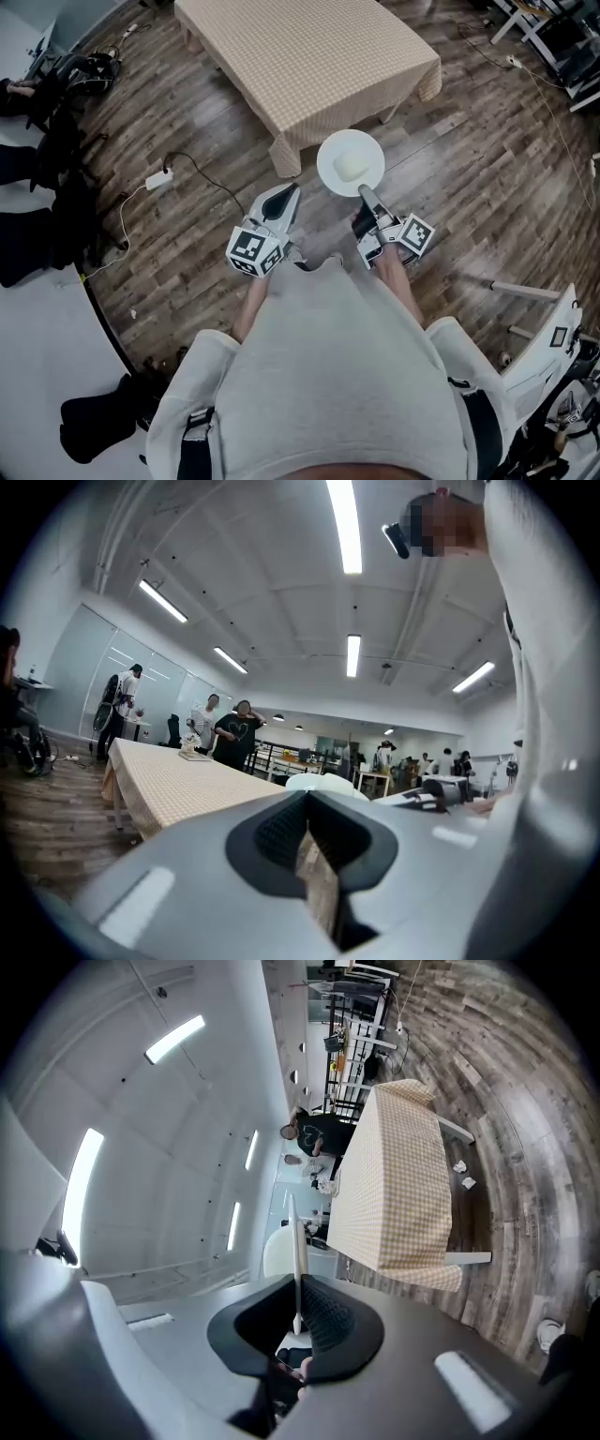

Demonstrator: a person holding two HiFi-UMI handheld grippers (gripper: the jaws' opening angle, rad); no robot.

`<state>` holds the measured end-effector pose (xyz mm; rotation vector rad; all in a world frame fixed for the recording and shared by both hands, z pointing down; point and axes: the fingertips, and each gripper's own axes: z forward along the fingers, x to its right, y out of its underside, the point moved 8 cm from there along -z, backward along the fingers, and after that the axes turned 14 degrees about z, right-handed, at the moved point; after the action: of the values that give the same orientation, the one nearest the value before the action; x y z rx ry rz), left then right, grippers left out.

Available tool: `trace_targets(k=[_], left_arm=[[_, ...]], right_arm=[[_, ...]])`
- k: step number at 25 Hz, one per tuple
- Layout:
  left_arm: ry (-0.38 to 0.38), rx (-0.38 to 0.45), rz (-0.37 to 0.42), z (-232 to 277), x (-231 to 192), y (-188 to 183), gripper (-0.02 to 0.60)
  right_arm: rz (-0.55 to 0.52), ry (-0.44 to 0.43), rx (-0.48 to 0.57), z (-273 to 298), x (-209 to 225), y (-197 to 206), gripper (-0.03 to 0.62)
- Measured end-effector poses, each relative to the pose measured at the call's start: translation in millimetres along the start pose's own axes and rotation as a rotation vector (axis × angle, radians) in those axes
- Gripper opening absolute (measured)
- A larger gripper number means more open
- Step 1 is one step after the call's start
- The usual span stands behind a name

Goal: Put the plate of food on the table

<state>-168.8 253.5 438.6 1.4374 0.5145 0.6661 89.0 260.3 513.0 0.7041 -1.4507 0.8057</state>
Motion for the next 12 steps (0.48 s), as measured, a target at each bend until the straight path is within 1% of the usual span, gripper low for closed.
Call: trace_targets(k=[6, 12], left_arm=[[0.0, -0.005, -0.006, -2.4, 0.1, 1.6, 0.009], [-0.005, -0.02, 0.0, 5.6, 18.7, 0.0, 0.008]], right_arm=[[0.029, -0.006, 0.029, -5.6, 4.1, -1.9, 0.014], [0.037, -0.004, 0.043, -25.5, 6.4, -18.4, 0.014]])
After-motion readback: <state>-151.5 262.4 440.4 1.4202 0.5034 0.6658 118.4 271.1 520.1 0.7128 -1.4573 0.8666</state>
